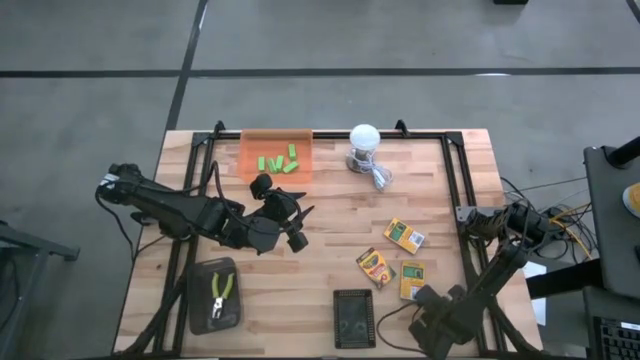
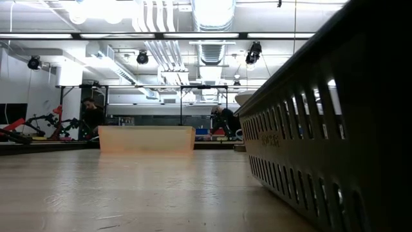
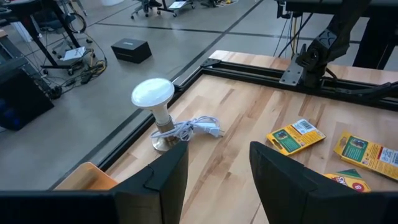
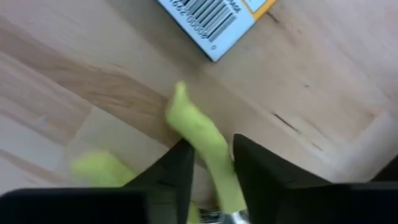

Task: Pick & Place School Supplies
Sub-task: Put the green hole puncher into the left black bin

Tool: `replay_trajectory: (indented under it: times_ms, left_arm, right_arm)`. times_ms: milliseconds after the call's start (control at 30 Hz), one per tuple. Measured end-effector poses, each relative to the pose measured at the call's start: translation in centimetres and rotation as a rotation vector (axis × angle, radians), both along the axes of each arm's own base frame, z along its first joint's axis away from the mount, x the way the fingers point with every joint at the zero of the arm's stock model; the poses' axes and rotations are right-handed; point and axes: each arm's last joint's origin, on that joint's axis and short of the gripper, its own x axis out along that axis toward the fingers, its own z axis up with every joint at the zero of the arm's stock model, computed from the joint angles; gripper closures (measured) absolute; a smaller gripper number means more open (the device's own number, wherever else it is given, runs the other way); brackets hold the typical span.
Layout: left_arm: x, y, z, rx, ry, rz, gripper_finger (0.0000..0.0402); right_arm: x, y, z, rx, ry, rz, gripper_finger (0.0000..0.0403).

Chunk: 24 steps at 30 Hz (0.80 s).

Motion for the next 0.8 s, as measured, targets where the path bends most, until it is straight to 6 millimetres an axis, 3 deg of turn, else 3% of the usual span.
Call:
replay_trajectory:
  times_ms: [200,800]
  left_arm:
    - [0.0,0.0,0.0,0.0,0.0,0.0,0.0225]
    - [0.0,0.0,0.0,0.001,0.001,0.0,0.0225]
  right_arm:
    - [0.06,0.1,0.02,0.009,-0.006,0.002,0.0365]
    - [0.11,0.22,0.18,0.016,-0.009,-0.009,0.0348]
